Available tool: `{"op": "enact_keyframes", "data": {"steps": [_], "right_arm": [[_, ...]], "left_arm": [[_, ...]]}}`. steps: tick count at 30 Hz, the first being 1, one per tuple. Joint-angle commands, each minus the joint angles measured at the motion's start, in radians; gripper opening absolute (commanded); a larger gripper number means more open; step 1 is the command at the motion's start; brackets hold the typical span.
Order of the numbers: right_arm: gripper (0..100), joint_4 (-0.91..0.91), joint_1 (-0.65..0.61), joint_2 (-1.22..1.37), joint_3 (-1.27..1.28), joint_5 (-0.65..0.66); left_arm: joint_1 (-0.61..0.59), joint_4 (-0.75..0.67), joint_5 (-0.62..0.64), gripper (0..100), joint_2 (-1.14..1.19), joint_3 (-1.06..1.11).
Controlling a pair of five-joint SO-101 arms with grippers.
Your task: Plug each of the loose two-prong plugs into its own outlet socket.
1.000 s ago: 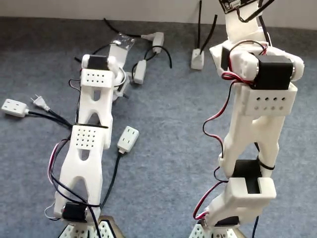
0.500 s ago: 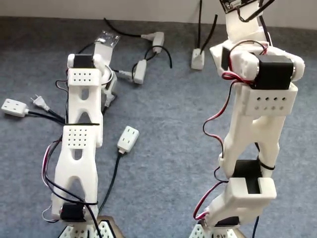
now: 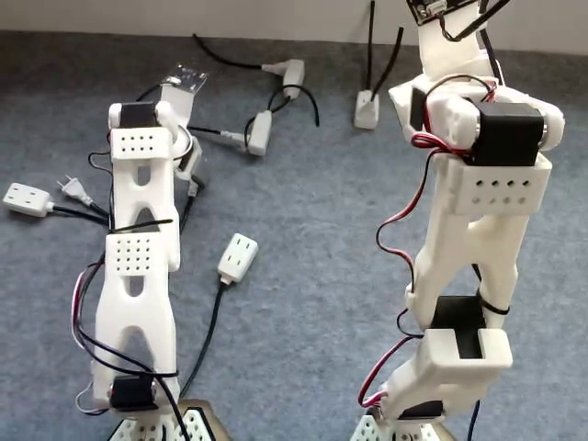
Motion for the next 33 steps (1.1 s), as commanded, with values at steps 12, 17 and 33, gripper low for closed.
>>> {"op": "enact_keyframes", "data": {"steps": [12,17,33], "right_arm": [[0.6,0.002,0.008,-0.007,-0.036,0.006],[0.6,0.002,0.008,-0.007,-0.036,0.006],[0.6,0.002,0.008,-0.007,-0.036,0.006]], "left_arm": [[-0.088,-0.035,-0.011,26,-0.070,-0.048],[-0.096,-0.034,-0.003,26,-0.105,-0.054],[-0.116,-0.031,0.169,26,-0.079,-0.053]]}}
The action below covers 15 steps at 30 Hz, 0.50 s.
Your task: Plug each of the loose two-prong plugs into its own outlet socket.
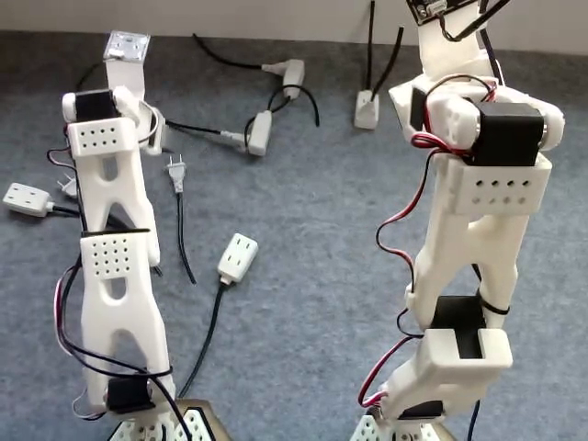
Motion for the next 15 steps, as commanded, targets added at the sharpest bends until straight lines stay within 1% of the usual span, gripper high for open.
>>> {"op": "enact_keyframes", "data": {"steps": [1,9,15], "right_arm": [[0.6,0.002,0.008,-0.007,-0.036,0.006],[0.6,0.002,0.008,-0.007,-0.036,0.006],[0.6,0.002,0.008,-0.007,-0.036,0.006]], "left_arm": [[-0.015,-0.014,0.005,26,0.033,-0.033],[0.015,-0.020,0.008,26,0.064,-0.033],[0.067,-0.014,0.009,26,0.065,-0.033]]}}
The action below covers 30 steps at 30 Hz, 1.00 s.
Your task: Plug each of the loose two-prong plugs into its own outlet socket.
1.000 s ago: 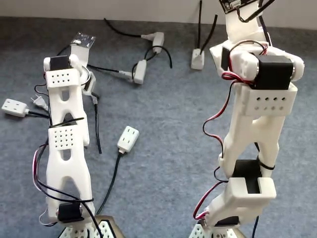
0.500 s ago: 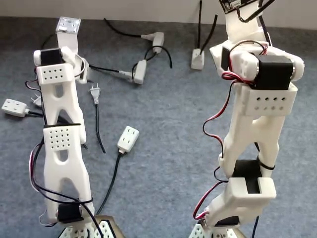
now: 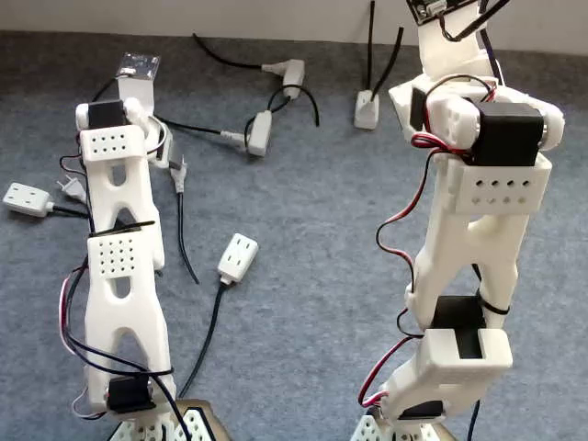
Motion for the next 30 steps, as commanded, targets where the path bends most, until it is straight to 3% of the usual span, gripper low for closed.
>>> {"op": "enact_keyframes", "data": {"steps": [1,10,30], "right_arm": [[0.6,0.002,0.008,-0.007,-0.036,0.006],[0.6,0.002,0.010,-0.007,-0.036,0.006],[0.6,0.001,0.010,-0.007,-0.036,0.006]], "left_arm": [[0.048,-0.006,0.009,26,-0.005,-0.035],[0.077,0.040,0.009,26,-0.004,-0.033],[-0.005,0.041,0.029,26,-0.007,-0.035]]}}
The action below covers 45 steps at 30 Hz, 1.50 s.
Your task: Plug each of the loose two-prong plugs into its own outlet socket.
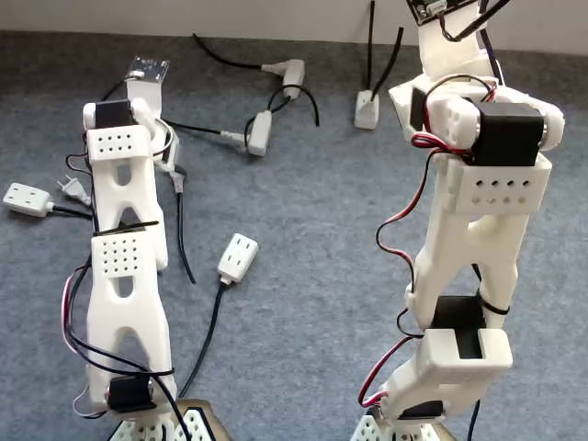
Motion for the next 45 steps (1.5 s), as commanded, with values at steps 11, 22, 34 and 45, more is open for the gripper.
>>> {"op": "enact_keyframes", "data": {"steps": [11,22,34,45], "right_arm": [[0.6,0.001,0.010,-0.007,-0.036,0.006],[0.6,-0.001,0.008,-0.007,-0.036,0.006],[0.6,0.002,-0.007,-0.007,-0.036,0.006],[0.6,-0.001,-0.007,-0.007,-0.036,0.006]], "left_arm": [[-0.042,0.006,0.072,26,-0.005,-0.035],[-0.039,0.008,0.074,26,0.025,-0.033],[-0.016,0.015,0.236,26,-0.094,-0.030],[-0.039,0.018,0.285,26,-0.111,0.090]]}}
